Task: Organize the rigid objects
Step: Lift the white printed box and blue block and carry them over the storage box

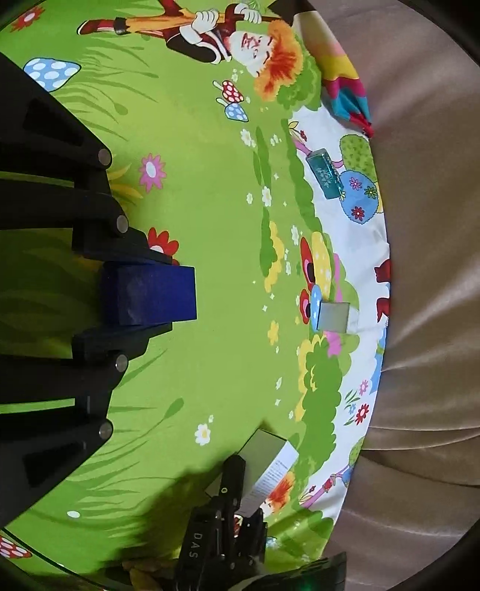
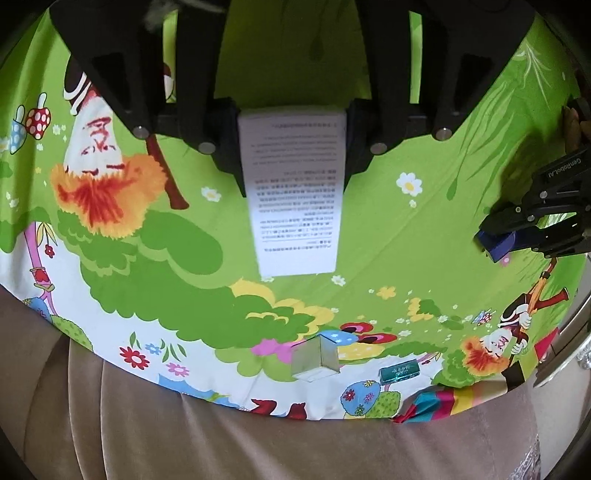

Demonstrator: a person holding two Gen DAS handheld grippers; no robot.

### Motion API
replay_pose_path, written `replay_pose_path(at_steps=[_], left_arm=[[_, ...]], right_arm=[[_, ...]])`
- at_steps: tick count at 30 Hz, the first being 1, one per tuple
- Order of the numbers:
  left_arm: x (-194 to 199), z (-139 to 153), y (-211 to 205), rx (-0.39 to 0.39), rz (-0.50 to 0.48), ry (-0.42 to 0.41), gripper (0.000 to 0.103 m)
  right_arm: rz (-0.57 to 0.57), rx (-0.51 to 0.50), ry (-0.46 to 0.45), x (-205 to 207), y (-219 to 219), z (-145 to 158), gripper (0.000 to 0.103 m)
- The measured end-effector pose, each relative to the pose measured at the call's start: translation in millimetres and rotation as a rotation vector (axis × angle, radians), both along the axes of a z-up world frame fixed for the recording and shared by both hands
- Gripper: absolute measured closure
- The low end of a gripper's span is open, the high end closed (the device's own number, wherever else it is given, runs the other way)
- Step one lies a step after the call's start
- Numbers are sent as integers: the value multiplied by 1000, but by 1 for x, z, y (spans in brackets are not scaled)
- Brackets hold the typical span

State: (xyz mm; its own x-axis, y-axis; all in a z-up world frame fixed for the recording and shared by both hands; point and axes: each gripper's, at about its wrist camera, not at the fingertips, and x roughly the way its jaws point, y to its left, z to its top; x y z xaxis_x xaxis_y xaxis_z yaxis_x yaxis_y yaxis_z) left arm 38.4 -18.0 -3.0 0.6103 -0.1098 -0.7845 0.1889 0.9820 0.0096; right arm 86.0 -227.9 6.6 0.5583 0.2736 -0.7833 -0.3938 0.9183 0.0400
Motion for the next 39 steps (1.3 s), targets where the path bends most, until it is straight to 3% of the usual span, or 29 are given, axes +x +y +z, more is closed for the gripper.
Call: replay_pose_path(at_steps=[8,15,18,21,23,27,29,32,39], left_arm=[[-45,4,-2,-20,24,20,75],[-96,14,-2,-64,26,18,75],[-128,51,0,-87,39,-83,75],[-165,104,3,-104,65,-269,75],[-196,147,5,-122,87,-435,75],[-241,202,6,-144,96,-670,75],[-259,220,6,-139,95,-751,75],[-274,233,8,-134,91,-808,75],[-287,233,17,-121,93,-799,75]], right_arm=[[-53,-44,12,-27,5,3,58],[-89,-9,-20,-127,16,11,58],[-122,68,-145,-171,16,44,58],[-152,177,-391,-225,11,99,58],[-183,217,-619,-268,9,140,58],[-207,224,-873,-319,16,184,58],[-213,222,-919,-331,20,193,58],[-206,206,-963,-344,29,201,58],[-169,197,-1016,-361,40,212,58]])
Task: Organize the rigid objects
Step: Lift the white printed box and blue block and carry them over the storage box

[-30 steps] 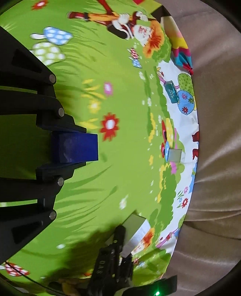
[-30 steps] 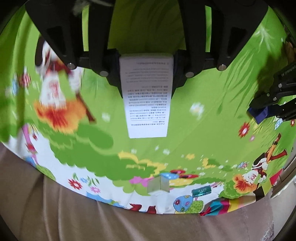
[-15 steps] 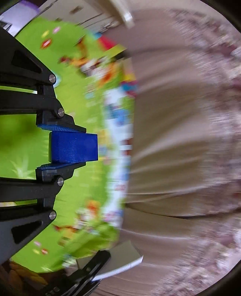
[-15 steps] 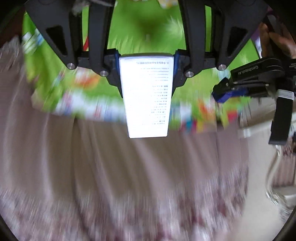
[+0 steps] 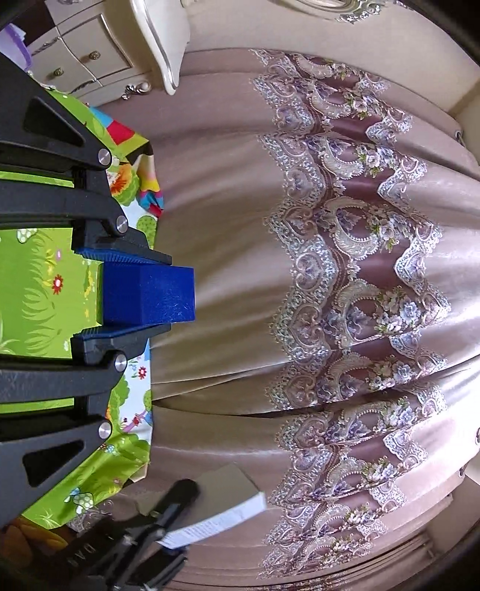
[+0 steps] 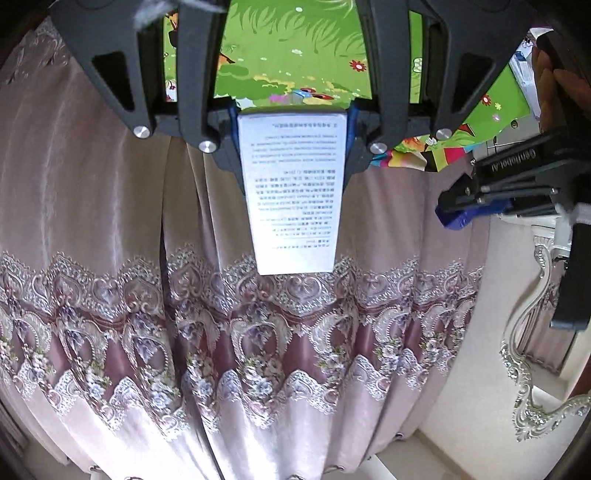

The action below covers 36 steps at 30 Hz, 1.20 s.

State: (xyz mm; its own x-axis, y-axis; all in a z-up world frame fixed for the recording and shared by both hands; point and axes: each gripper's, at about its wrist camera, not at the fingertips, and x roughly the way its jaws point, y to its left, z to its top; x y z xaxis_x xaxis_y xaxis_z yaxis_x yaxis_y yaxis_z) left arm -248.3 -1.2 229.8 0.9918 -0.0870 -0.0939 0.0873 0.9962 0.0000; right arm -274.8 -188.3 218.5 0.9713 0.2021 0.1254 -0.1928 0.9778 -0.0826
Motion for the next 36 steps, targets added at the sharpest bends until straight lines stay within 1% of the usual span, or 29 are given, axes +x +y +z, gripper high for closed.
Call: replay_pose_path(at_steps=[5,13,17,20,29,32,36], left_arm=[[-2,-11,11,-8,12,37,75],[-5,-25,28,-11,40,93,75],[-10,-32,42,-15,76,120,75],[-14,-39,58,-26,113,150,75],[-32,-57,102,-61,210,209,74],[-38,-62,117,-78,240,235,74],[-47,-74,138,-97,296,283,74]], right_arm=[[24,-10,-1,-2,6,5,58],[99,-40,44,2,24,2,58],[153,-65,70,3,36,1,58],[205,-95,107,6,51,1,58],[343,-173,160,5,93,-7,58],[399,-198,191,6,110,-9,58],[508,-241,291,15,139,-15,58]])
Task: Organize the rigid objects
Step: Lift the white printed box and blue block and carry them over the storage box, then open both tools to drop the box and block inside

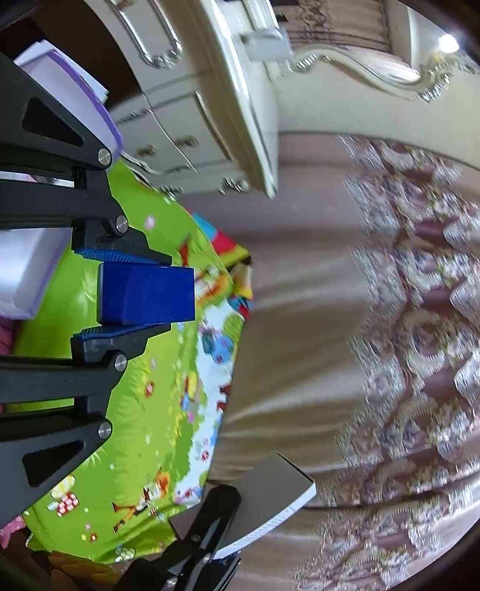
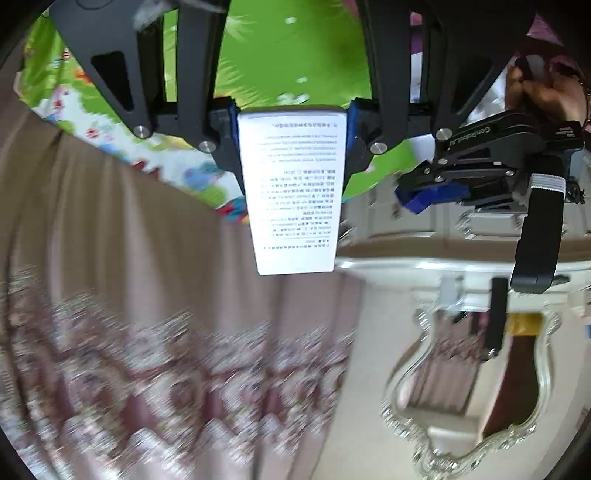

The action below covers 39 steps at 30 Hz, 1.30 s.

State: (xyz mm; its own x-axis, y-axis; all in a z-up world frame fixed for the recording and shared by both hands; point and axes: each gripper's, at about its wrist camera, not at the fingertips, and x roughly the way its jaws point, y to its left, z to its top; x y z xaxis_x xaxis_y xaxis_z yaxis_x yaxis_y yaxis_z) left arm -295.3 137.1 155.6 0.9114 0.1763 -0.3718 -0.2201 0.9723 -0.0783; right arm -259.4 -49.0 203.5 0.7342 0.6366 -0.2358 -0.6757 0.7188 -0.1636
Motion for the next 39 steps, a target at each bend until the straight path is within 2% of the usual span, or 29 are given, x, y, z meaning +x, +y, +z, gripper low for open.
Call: replay_pose_path(at_steps=[3,13,19,30,39], left_arm=[[-7,-12,19,-30,44,32,74],[-36,-41,66,-87,165,100,74],[-46,-63,88,-134,215,180,74],[-60,-104,122,-266,281,271,74],[-59,-125,133,-286,321,344,74]], right_arm=[[73,-33,58,3,23,-8,58],[216,-167,101,-9,83,-31,58],[294,-275,184,-9,122,-52,58],[391,-457,239,-21,167,-105,58],[432,-521,297,-20,190,-138,58]])
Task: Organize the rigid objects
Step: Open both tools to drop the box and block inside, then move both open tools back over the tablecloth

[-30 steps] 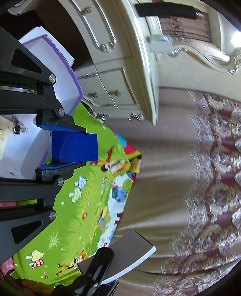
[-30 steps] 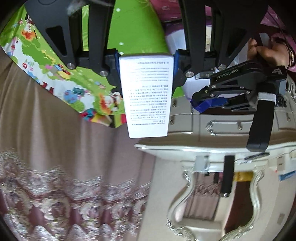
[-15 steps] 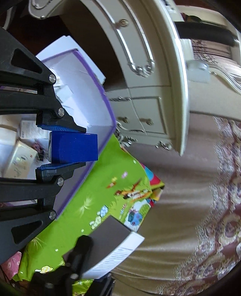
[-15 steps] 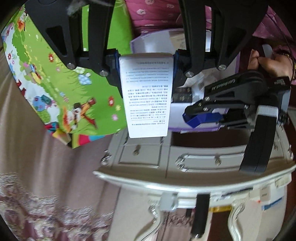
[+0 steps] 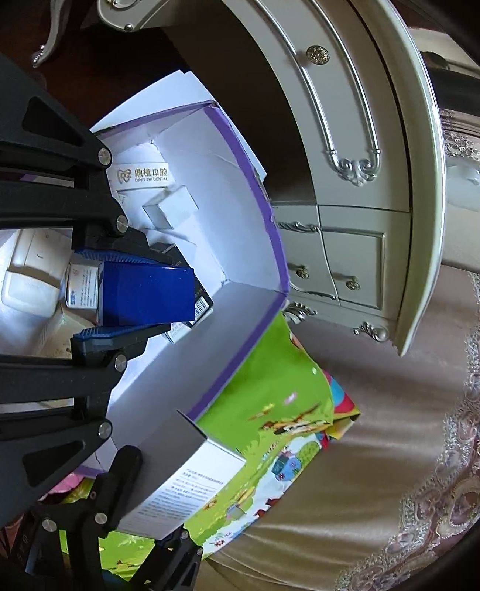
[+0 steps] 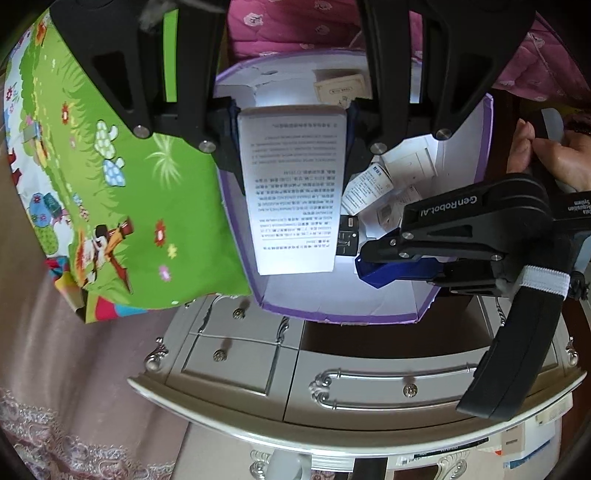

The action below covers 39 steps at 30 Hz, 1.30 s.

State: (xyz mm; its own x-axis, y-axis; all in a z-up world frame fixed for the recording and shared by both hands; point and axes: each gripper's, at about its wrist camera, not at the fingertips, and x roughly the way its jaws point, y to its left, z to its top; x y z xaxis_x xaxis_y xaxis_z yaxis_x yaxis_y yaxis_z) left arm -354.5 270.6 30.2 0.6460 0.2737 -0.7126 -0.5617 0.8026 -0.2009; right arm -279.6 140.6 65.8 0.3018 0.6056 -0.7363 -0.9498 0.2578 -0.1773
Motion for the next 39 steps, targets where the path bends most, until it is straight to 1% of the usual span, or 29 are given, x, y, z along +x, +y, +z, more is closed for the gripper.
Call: replay_pose_path(at_steps=[4,5,6,7,8,9,10,11,13,14,15,17,19,20,21,22,23,25,26,27,29,31,33,34,35,36,37,38,39], left_arm=[[2,-3,3,17,30,34,73],[3,-3,5,29,58,58,68],[5,-3,6,37,75,74,48],[7,-3,7,51,99,94,21],[7,-2,8,65,117,102,13],[7,1,8,91,142,101,11],[7,5,7,119,164,97,11],[8,7,6,128,167,92,11],[13,11,4,118,152,75,11],[19,13,2,102,136,61,11],[27,16,-2,82,111,44,11],[47,19,-15,57,41,19,10],[79,22,-35,48,-56,15,4],[101,22,-48,41,-126,11,2],[124,21,-63,37,-199,4,1],[144,19,-76,37,-254,1,1],[172,16,-93,41,-328,7,1],[230,9,-128,62,-469,43,1],[258,5,-144,79,-519,60,1],[281,3,-156,105,-544,72,1],[323,-2,-177,159,-568,87,1],[361,-11,-191,216,-574,118,1],[383,-20,-194,251,-568,150,1],[390,-26,-192,254,-562,173,1],[398,-31,-187,213,-559,215,0],[398,-31,-179,152,-560,194,0],[398,-32,-172,109,-554,194,0],[397,-33,-168,105,-543,186,0],[394,-32,-164,88,-525,174,0]], right_arm=[[1,22,58,7,-1,-7,57],[5,27,74,8,-2,-8,55],[15,35,103,11,-5,-10,47],[15,45,117,14,-8,-11,34],[8,56,122,16,-11,-11,29],[-11,76,127,20,-18,-10,25],[-35,97,136,27,-27,-9,24],[-54,109,146,33,-34,-8,24],[-120,142,183,54,-56,-6,24],[-145,155,196,62,-64,-6,24],[-198,180,218,77,-82,-5,23],[-276,208,242,96,-106,-6,21],[-389,234,246,122,-143,-8,19],[-428,239,240,131,-156,-9,18],[-499,242,230,146,-178,-13,16],[-539,242,230,156,-189,-14,16],[-604,237,234,170,-206,-17,16],[-751,224,251,201,-244,-26,16],[-804,218,260,216,-259,-28,16],[-847,212,268,232,-273,-30,16],[-905,200,277,261,-293,-35,16],[-985,209,325,299,-312,-41,16],[-1061,258,388,332,-324,-46,16],[-1080,275,402,343,-327,-48,16],[-1116,293,411,362,-327,-49,16],[-1138,295,410,378,-323,-50,16],[-1149,298,411,393,-319,-52,16],[-1155,303,413,407,-315,-55,14],[-1168,307,396,424,-308,-55,13]])
